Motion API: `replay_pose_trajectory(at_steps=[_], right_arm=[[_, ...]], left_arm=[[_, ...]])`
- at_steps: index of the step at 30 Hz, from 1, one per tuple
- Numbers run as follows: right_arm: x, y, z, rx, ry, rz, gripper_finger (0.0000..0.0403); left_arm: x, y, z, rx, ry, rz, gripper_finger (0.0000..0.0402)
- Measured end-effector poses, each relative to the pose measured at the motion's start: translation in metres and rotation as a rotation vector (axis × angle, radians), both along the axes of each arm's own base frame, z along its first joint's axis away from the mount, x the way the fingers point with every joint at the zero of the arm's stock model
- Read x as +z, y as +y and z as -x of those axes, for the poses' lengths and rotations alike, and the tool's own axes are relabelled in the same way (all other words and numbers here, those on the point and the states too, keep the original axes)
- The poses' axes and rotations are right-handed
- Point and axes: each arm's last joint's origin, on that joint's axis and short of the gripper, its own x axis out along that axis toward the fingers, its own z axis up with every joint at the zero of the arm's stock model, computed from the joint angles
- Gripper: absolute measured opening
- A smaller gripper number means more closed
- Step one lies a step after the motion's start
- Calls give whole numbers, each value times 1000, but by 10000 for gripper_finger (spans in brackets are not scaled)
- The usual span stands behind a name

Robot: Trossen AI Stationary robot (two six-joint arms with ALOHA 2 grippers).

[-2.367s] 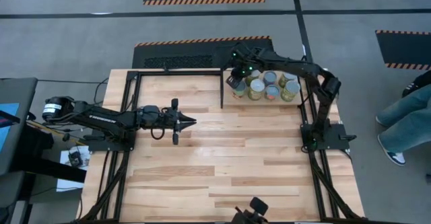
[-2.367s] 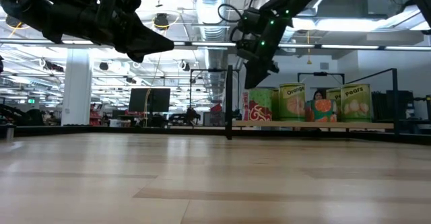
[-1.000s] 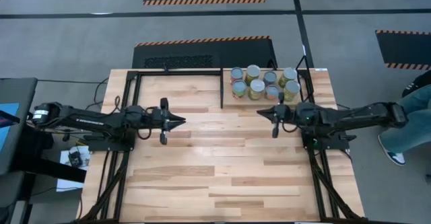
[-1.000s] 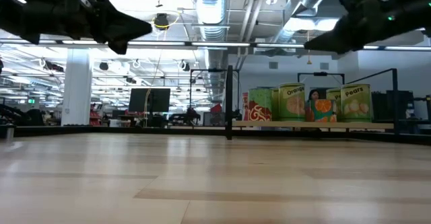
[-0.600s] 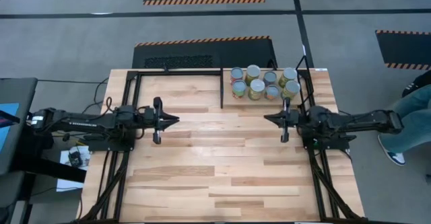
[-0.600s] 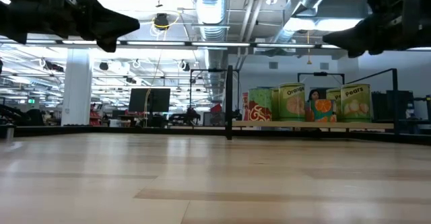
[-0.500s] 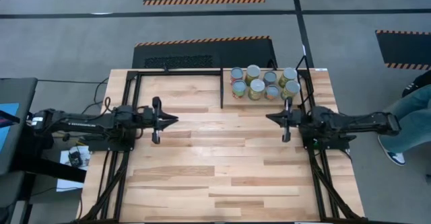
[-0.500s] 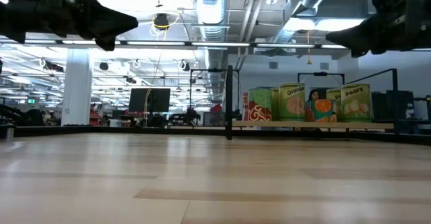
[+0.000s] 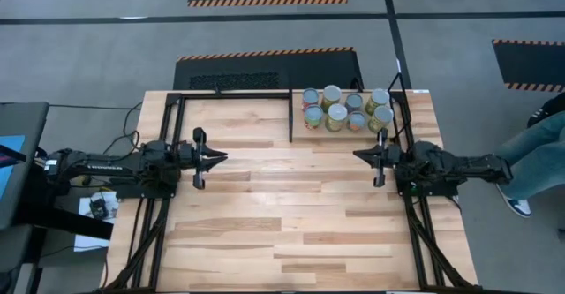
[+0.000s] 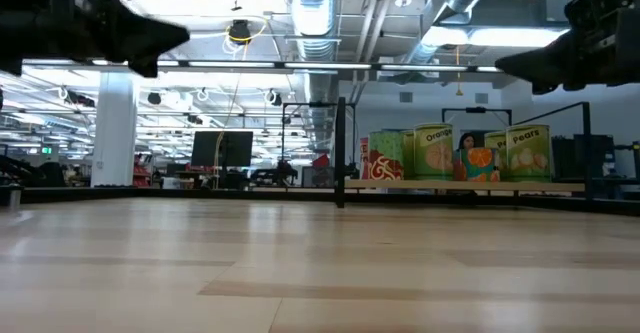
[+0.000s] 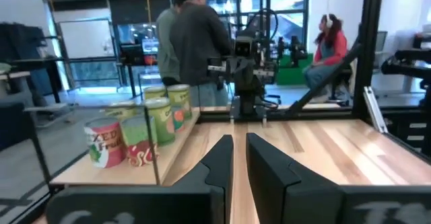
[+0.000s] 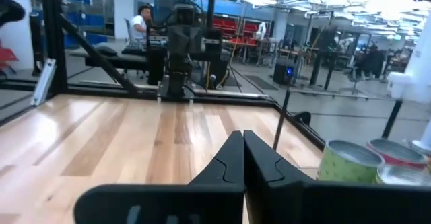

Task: Pick and place cans onto a shelf
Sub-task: Return to home position

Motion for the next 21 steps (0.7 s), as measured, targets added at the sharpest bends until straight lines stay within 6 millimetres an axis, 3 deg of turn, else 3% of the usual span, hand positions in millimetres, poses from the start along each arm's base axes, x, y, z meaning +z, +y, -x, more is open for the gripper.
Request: replay_pose_trajectory(at_steps=[2, 8, 21], right_arm=[[0, -1, 0, -13, -1, -9, 10], [0, -5, 0, -50, -2, -10, 10], [-1, -7, 0, -47, 5, -17, 12]], left_arm=[[-9, 1, 4, 10, -17, 2, 32], [-8, 6, 13, 71, -26, 5, 32], [-11, 6, 26, 16, -21, 0, 31]])
